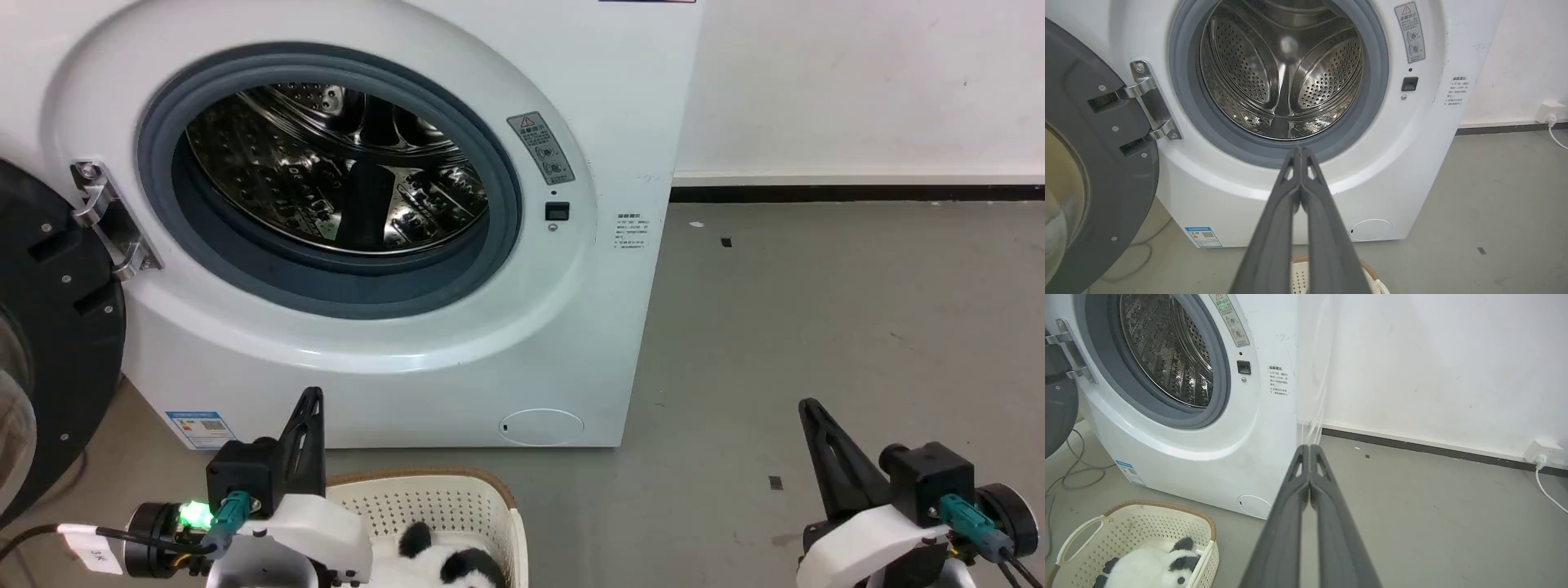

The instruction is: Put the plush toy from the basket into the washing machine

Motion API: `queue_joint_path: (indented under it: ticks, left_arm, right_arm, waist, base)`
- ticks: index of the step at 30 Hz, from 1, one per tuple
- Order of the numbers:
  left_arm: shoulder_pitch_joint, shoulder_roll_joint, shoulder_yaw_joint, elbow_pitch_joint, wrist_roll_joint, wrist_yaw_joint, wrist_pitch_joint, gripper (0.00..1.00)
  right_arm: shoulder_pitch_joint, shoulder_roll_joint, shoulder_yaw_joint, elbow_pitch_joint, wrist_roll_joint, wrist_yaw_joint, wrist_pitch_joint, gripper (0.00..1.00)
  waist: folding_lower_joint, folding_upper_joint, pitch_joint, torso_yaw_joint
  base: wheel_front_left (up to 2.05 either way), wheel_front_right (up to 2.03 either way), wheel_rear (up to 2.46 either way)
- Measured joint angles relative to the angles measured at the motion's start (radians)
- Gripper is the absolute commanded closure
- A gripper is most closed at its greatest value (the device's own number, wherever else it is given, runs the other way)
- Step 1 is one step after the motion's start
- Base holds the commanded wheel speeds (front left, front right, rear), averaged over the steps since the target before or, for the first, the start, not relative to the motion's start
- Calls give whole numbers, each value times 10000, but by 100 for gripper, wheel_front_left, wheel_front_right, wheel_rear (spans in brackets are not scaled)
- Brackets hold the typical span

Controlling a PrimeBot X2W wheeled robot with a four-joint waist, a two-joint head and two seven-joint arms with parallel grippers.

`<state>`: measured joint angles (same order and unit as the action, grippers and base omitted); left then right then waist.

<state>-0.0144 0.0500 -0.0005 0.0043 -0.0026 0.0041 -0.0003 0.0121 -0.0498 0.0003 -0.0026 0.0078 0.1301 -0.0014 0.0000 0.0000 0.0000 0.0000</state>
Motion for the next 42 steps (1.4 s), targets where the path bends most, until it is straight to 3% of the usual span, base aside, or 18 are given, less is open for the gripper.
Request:
queue_joint_path:
  ticks: [27,28,42]
  left_arm:
    - [0,0,0,0,0,0,0,100]
    - [-2,0,-4,2,0,6,0,0]
    - [-24,0,-153,376,-161,109,-178,0]
  right_arm:
    - [0,0,2,0,0,0,0,100]
    - [1,0,-2,0,6,0,0,0]
    - [2,0,-111,-65,219,0,-157,0]
  waist:
    - [0,1,0,0]
    - [0,1,0,0]
    - [0,0,121,11]
  base:
    - [0,0,0]
    - [0,0,0]
    - [0,0,0]
